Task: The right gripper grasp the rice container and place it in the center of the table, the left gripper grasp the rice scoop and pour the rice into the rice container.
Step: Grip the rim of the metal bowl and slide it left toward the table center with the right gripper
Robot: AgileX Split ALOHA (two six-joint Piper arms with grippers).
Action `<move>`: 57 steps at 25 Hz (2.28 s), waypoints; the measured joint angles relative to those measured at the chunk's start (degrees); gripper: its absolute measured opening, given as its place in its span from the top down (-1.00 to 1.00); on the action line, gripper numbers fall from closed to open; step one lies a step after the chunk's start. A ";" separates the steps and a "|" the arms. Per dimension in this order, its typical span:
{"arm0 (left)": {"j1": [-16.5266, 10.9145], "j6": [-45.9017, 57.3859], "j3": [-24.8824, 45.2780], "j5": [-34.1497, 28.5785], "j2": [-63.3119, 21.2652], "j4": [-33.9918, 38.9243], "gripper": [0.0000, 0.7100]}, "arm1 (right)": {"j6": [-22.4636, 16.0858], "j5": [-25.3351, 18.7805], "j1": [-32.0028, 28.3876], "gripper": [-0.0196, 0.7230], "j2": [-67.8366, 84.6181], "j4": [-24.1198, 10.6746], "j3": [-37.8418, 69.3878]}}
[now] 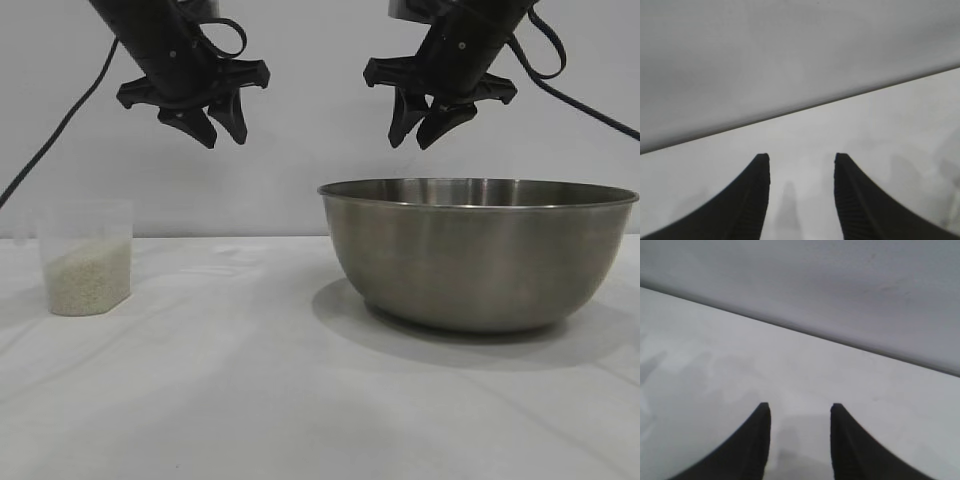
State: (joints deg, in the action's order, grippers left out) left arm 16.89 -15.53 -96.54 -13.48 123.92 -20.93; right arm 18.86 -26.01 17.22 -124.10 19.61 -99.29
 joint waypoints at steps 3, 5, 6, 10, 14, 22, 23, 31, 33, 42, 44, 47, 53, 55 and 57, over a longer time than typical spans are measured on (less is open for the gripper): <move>0.00 0.00 0.00 0.00 0.00 0.00 0.24 | 0.00 0.00 0.00 0.32 0.00 0.00 0.00; 0.00 0.00 0.00 0.00 0.00 0.09 0.24 | 0.00 0.00 0.00 0.32 0.00 0.00 0.00; 0.00 0.00 0.00 0.00 0.00 0.09 0.24 | 0.00 0.00 0.00 0.32 0.00 0.00 0.00; 0.00 0.00 0.00 0.00 0.00 0.44 0.24 | 0.00 -0.18 0.00 0.95 0.00 0.00 0.00; 0.00 0.00 0.00 -0.35 0.00 0.44 0.24 | 0.00 -2.34 -0.20 0.32 0.25 0.00 0.00; 0.00 0.00 0.00 -1.46 0.00 0.56 0.24 | -2.36 -16.47 -6.61 0.32 8.70 -0.62 0.00; 0.00 0.00 0.00 -1.46 0.00 0.79 0.24 | -2.67 -19.33 -7.77 0.32 9.82 -0.73 0.00; 0.00 0.00 0.00 -1.46 0.00 0.90 0.24 | -2.89 -41.06 -12.54 0.32 12.36 -1.61 0.00; 0.00 0.00 0.00 -1.46 0.00 0.90 0.24 | -2.89 -43.58 -12.54 0.32 12.36 -2.80 0.00; 0.00 0.00 0.00 -1.55 0.00 0.90 0.24 | -2.98 -44.49 -12.54 0.21 8.90 -3.65 3.63; 0.00 0.00 0.00 -1.55 0.00 0.90 0.24 | -2.98 -44.38 -12.54 0.21 8.00 -3.65 5.91; 0.00 0.00 0.00 -1.55 0.00 0.90 0.24 | -2.98 -44.27 -12.54 0.21 6.35 -3.65 8.27; 0.00 0.00 0.00 -1.82 0.00 0.90 0.24 | -2.98 -43.87 -12.42 0.73 5.18 -3.65 8.96; 0.00 0.00 0.00 -2.00 0.00 0.90 0.24 | -2.98 -43.52 -11.70 0.95 5.18 -3.65 8.96; 0.00 0.00 0.00 -2.09 0.00 0.90 0.24 | -2.98 -43.03 -9.94 0.95 4.82 -4.18 8.96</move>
State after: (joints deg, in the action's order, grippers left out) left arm 16.89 -15.53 -96.54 -15.57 123.92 -20.02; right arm 15.88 -69.04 7.28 -119.28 15.43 -90.33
